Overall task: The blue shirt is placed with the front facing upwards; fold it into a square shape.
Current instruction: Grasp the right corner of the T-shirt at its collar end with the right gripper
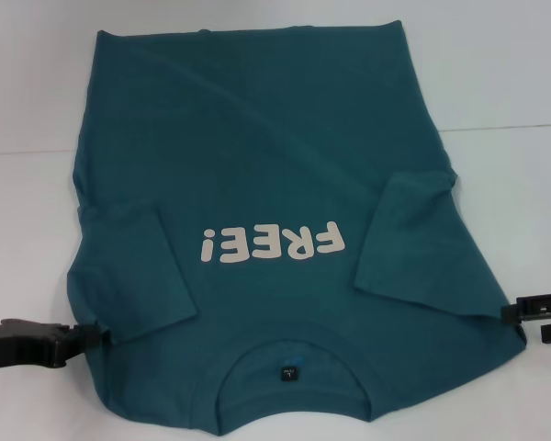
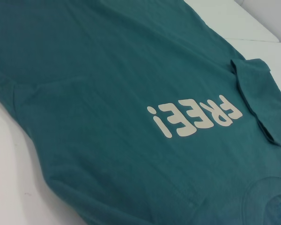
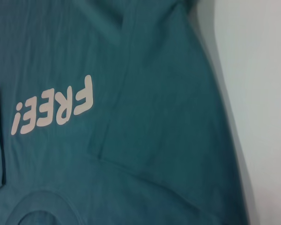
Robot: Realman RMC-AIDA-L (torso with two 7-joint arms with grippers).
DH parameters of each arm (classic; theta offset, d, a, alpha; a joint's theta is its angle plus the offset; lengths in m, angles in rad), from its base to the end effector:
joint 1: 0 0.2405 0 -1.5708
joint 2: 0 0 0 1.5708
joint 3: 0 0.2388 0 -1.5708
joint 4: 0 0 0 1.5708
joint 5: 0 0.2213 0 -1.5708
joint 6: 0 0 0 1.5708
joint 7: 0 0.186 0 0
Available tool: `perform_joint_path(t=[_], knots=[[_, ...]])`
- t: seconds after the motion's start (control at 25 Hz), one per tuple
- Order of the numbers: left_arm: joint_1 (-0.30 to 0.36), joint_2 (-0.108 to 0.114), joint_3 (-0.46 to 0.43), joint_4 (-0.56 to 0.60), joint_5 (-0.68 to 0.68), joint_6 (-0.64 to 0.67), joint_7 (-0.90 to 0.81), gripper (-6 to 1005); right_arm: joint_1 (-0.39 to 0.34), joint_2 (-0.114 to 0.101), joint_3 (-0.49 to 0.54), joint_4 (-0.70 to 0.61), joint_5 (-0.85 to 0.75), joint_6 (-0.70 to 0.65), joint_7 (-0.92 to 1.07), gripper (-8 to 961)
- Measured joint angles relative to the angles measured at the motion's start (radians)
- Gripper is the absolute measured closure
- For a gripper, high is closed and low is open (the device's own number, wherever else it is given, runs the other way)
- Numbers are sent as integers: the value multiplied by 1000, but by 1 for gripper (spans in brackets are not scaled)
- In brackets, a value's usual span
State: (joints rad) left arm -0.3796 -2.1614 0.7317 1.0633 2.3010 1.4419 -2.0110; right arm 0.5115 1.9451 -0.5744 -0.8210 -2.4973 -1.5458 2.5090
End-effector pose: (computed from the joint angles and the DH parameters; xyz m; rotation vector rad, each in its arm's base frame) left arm -0.2949 0.3389 0.0005 -2.4074 -1.2583 -0.2865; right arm 0.3420 0.3394 0.0507 -1.9980 1.9600 0.1898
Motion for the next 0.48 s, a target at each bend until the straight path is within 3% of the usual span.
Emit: perform_joint_path(t=[0.48], knots=[[-3, 2, 0, -4, -3, 0, 0, 948, 1, 3, -9, 3, -10, 21, 0, 8]])
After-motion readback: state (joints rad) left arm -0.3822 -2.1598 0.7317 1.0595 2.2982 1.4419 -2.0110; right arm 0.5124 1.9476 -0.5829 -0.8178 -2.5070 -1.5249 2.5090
